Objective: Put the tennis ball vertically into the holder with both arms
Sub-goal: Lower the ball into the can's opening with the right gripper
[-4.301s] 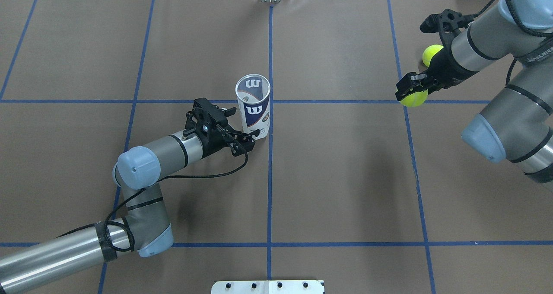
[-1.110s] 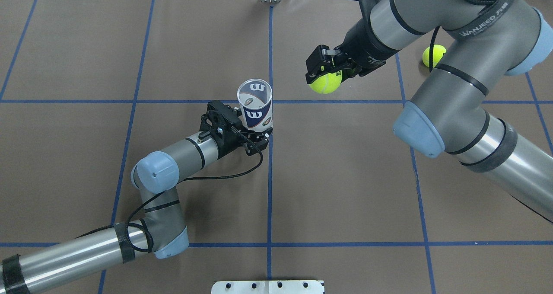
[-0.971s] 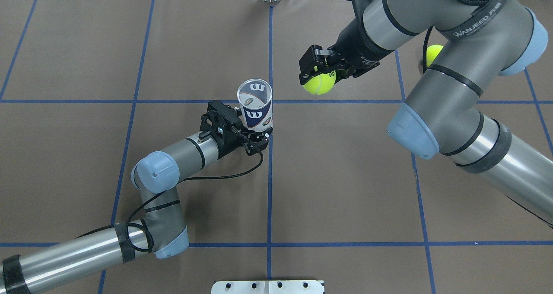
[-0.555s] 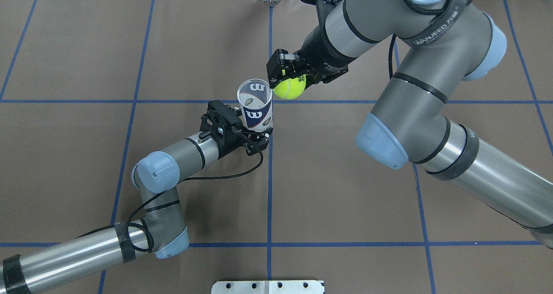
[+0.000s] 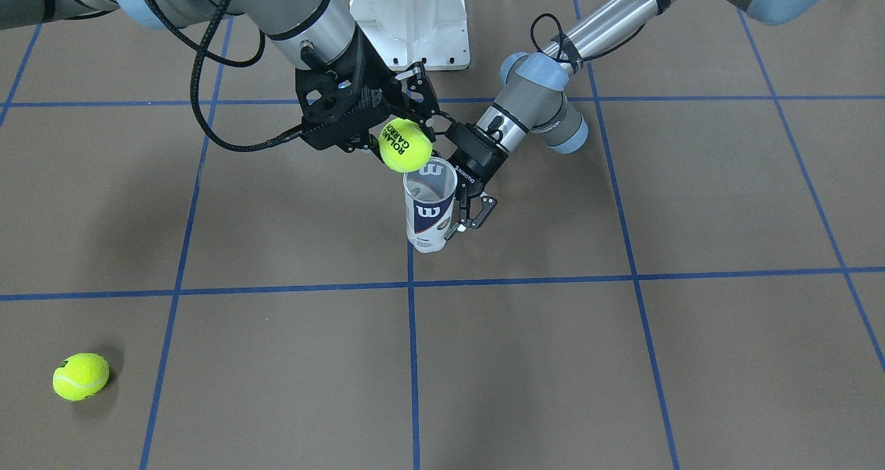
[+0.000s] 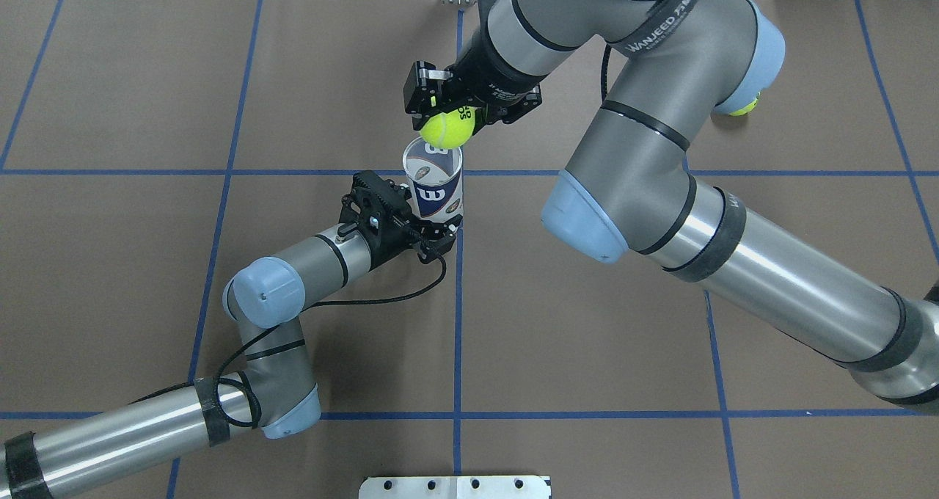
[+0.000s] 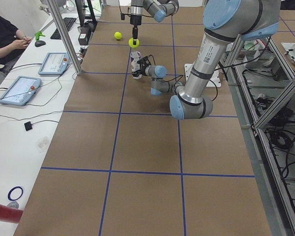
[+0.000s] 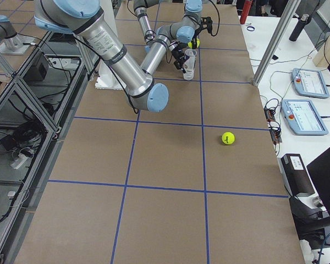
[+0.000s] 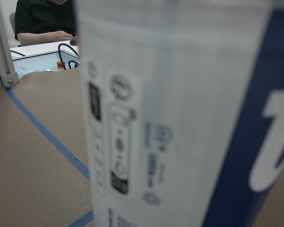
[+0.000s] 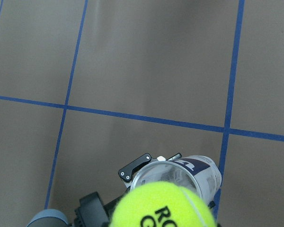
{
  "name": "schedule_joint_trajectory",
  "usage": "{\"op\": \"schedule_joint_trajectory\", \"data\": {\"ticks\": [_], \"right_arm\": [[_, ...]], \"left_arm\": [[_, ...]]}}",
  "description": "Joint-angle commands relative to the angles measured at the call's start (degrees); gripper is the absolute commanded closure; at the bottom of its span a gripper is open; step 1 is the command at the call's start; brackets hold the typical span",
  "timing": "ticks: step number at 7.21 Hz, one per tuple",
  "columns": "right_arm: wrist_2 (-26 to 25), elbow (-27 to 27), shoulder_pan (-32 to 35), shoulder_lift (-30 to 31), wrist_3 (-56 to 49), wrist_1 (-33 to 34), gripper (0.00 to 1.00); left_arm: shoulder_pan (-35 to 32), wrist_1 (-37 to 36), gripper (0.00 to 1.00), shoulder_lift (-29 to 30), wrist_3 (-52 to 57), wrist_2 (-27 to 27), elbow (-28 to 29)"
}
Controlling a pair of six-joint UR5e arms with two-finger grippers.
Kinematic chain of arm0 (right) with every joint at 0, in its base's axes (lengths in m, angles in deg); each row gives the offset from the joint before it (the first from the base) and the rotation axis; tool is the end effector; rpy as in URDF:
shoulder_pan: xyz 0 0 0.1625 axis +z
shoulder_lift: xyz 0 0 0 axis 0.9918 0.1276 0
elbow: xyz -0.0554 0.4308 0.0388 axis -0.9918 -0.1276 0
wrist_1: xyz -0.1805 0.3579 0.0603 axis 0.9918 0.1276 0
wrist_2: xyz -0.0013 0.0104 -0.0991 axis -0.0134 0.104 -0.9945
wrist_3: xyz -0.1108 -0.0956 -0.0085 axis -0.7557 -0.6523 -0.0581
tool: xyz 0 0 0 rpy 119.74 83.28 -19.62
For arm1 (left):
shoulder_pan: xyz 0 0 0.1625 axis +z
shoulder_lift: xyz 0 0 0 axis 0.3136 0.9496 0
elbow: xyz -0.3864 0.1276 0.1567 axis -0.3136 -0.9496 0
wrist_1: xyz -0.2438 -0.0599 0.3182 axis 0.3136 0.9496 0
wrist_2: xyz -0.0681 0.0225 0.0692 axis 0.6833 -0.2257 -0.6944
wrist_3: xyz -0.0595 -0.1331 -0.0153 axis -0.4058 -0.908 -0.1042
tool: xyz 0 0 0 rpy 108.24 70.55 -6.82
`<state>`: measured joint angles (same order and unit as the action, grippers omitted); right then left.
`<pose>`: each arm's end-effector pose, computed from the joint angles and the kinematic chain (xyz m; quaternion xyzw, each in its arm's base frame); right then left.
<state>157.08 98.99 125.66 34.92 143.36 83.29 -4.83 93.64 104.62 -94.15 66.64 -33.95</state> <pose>-0.4811 -0.5202 0.0914 0.0889 -0.5606 -0.0315 0.8227 0.6267 -0.4536 0.3045 0.5491 0.5006 0.1096 0.6602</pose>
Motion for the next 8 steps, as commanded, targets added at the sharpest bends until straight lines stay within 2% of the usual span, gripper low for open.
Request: {"op": "schedule_joint_trajectory", "data": {"ticks": [1,3,5,8], "right_arm": [[-1.73,-4.58,-0.27,-3.46,-0.06,-0.26,1.00],[-2.00,-5.03,-0.97,-3.47,-0.06,-0.18,1.00],[-5.42,-5.03,-3.87,-3.12,0.20,-0.27,1.00],[-4.99,-4.24,-3.79,-2.77,0.20,0.17,1.00]], "left_arm": [[0.08,0.01,0.20,0.00,-0.05,0.01,0.13],[0.08,0.01,0.20,0.00,-0.05,0.01,0.13],[0.08,0.01,0.20,0.09,-0.14,0.01,0.13],[-0.01,0.01,0.20,0.09,-0.14,0.01,0.13]]}}
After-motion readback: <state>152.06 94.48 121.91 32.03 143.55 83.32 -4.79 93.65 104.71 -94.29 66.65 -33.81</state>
